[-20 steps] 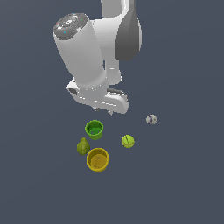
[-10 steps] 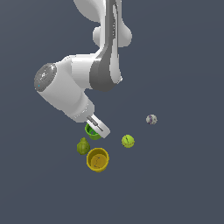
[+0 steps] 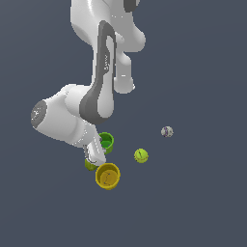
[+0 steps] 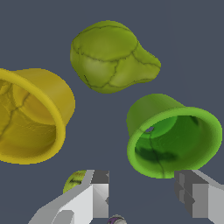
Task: Pick up a designated object from a clutter of objects.
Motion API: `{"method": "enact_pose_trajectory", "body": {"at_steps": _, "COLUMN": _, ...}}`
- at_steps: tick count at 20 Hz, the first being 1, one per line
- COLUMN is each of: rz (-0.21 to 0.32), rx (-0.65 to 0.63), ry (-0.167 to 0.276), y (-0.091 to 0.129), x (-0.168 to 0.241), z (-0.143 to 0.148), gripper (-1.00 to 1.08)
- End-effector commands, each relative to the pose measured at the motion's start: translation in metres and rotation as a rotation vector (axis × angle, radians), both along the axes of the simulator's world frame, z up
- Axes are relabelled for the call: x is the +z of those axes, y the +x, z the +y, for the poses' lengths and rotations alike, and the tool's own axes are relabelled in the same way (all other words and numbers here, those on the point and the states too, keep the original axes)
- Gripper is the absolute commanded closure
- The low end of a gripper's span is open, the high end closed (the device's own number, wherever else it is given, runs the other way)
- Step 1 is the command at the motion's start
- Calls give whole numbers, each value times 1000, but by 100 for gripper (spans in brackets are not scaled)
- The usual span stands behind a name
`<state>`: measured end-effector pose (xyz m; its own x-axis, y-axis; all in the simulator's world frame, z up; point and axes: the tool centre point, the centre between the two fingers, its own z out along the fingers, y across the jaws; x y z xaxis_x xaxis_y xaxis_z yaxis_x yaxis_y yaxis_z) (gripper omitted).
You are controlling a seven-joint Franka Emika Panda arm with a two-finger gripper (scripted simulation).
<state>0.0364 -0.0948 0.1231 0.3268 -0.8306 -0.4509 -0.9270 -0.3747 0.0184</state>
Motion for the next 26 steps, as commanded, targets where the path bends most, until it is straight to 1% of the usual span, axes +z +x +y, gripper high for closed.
{"method": "enact_pose_trajectory", "body": {"at_steps": 1, "rz": 27, "rx": -54, "ry": 9, "y": 0, "x": -10, "z": -4, "gripper": -20}}
{"method": "enact_pose_trajectory", "body": {"at_steps": 5, "rz": 54, "rx": -104, "ry": 16, "y": 0, "x": -20, "z": -8, "gripper": -20}}
{"method": "enact_pose_trajectory", "body": {"at_steps": 8, "rz": 62, "rx": -120, "ry": 19, "y": 0, "x": -23, "z": -10, "gripper": -20}}
{"method": "enact_pose_trajectory", "body": {"at_steps": 13, "rz": 61, "rx": -116, "ry": 18, "y": -1, "x": -26, "z": -8, "gripper": -20}}
{"method": "enact_pose_trajectory", "body": {"at_steps": 19, "rz": 63, "rx": -120, "ry": 18, "y": -6, "x": -44, "z": 1, "gripper": -20}}
{"method": "enact_pose_trajectory", "body": {"at_steps": 23, "rz": 63, "rx": -122, "ry": 18, "y": -7, "x": -49, "z": 3, "gripper": -20}}
{"method": "enact_pose_trajectory", "body": {"at_steps": 24, "rz": 63, "rx": -122, "ry": 18, "y": -7, "x": -49, "z": 3, "gripper": 108}}
{"method": "enact_pose_trajectory", "body": {"at_steps": 26, "rz": 63, "rx": -122, "ry": 18, "y": -7, "x": -49, "z": 3, "gripper": 108}}
